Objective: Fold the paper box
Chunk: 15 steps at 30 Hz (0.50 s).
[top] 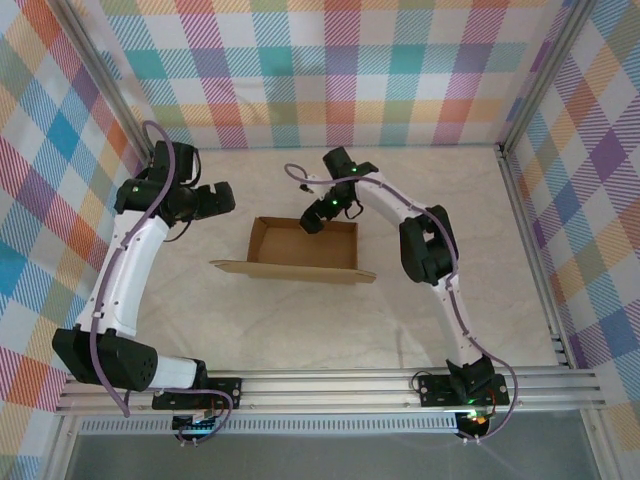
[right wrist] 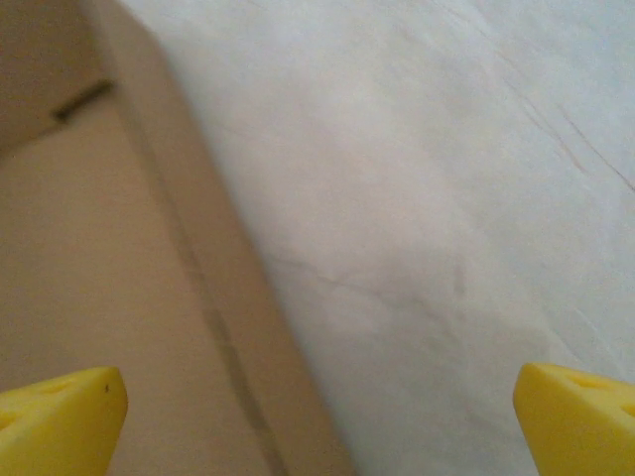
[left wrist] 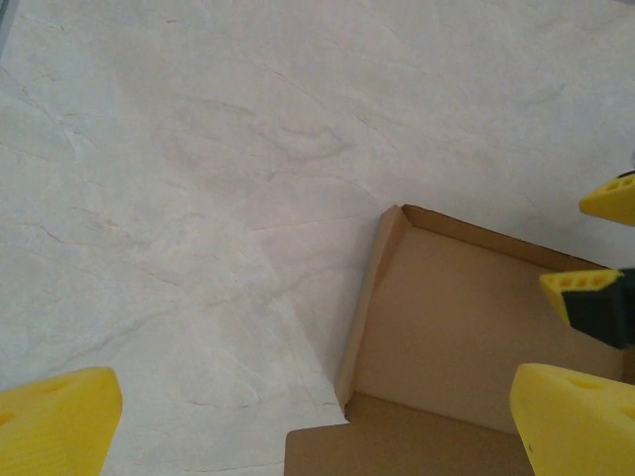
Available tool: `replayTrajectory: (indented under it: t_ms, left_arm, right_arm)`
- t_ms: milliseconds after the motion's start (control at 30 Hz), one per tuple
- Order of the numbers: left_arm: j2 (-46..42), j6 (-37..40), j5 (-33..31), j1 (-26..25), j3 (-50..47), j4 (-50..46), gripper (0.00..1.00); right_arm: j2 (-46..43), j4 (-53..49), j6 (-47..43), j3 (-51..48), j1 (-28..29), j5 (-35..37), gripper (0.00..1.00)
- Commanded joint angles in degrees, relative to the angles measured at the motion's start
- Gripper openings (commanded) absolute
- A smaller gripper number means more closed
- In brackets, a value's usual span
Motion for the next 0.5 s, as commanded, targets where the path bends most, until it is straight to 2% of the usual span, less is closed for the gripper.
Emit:
replayTrajectory:
  t_ms: [0, 133, 233, 467]
  left_arm:
    - [-2.0, -0.7, 1.7, 0.5, -1.1, 1.3, 1.00]
    - [-2.0, 0.1, 4.9, 0.6, -0.8, 2.5, 1.00]
    - [-2.3, -0.1, 6.1, 0.3, -1.2, 3.9, 1.00]
    - [-2.0, -1.3, 7.1, 0.2, -3.0, 6.0, 1.00]
  right_arm:
    - [-0.5, -2.4, 6.7, 2.7, -2.9, 4.1, 1.00]
    - [-2.5, -3.3, 12.0, 0.9, -5.7, 9.9, 0.99]
    - [-5.9, -2.1, 16.1, -4.6, -8.1, 12.7, 0.99]
    - [-14.4, 1.0, 32.2, -18.0, -15.3, 16.7, 0.97]
